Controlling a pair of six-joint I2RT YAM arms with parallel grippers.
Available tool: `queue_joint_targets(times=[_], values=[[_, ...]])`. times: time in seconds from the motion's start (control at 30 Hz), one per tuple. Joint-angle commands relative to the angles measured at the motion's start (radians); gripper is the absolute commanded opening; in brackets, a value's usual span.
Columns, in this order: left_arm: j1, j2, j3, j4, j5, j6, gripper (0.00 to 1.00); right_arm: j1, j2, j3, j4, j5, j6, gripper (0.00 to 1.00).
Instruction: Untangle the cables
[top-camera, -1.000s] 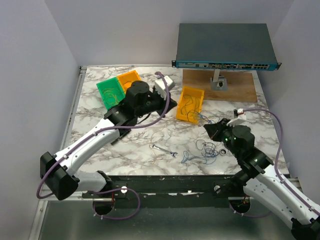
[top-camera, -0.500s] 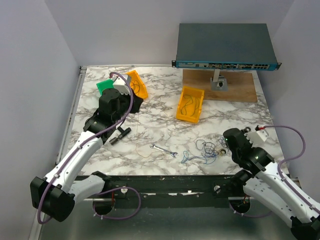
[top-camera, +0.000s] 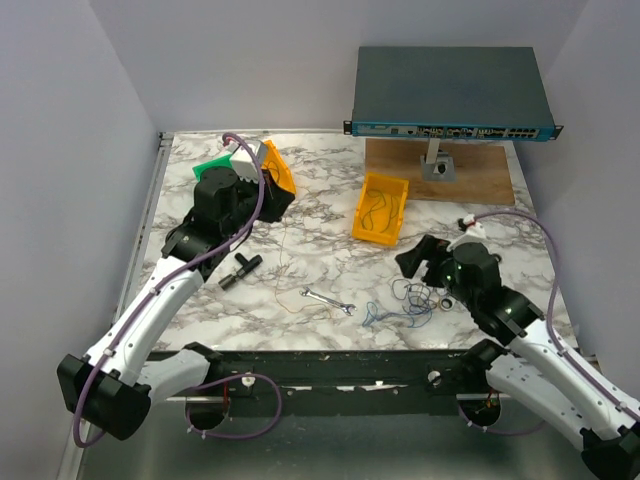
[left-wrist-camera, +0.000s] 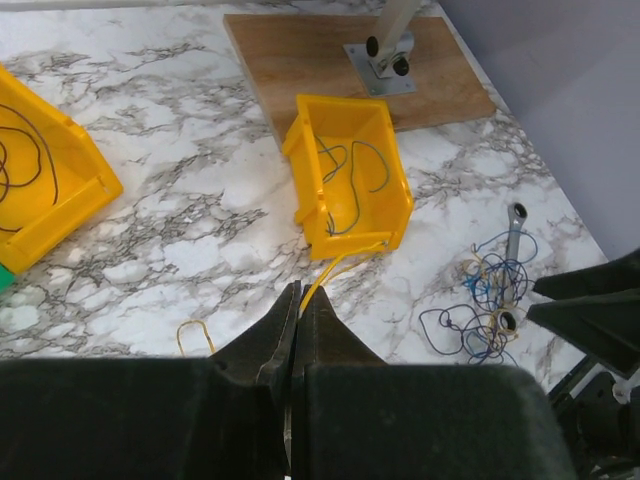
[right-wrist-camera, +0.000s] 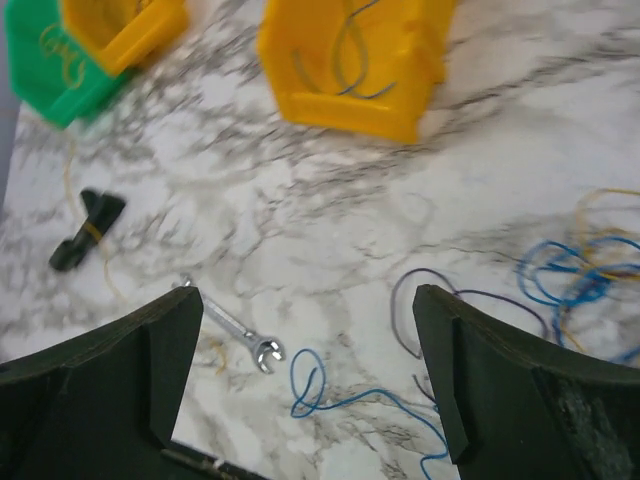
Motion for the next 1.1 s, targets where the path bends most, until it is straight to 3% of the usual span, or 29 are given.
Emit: queue_joint_targets(times=[0.0, 0.17, 0.53, 0.87, 1.0, 1.07], values=[[-0.002, -0.003, 0.078, -0.060, 0.097, 0.008, 0.00, 0.002, 0.108, 0.014, 0.263, -0.442, -0.215, 0.94], [-0.002, -0.005, 0.137, -0.112, 0.140, 0.012, 0.00, 0.042, 0.246, -0.015, 0.547, -0.649, -0.192, 0.89], [0.001, -0.025, 0.190, -0.156, 0.190, 0.009, 0.00, 0.311, 0.689, -0.012, 1.077, -0.535, -0.126, 0.83], [0.002, -0.042, 0.200, -0.160, 0.239, -0.015, 0.00, 0.371, 1.100, 0.133, 1.402, -0.489, -0.086, 0.80], [0.005, -0.044, 0.197, -0.157, 0.254, -0.028, 0.00, 0.381, 1.233, 0.212, 1.460, -0.474, -0.060, 0.74], [0.007, -0.047, 0.192, -0.147, 0.261, -0.037, 0.00, 0.380, 1.280, 0.251, 1.482, -0.471, -0.039, 0.62]])
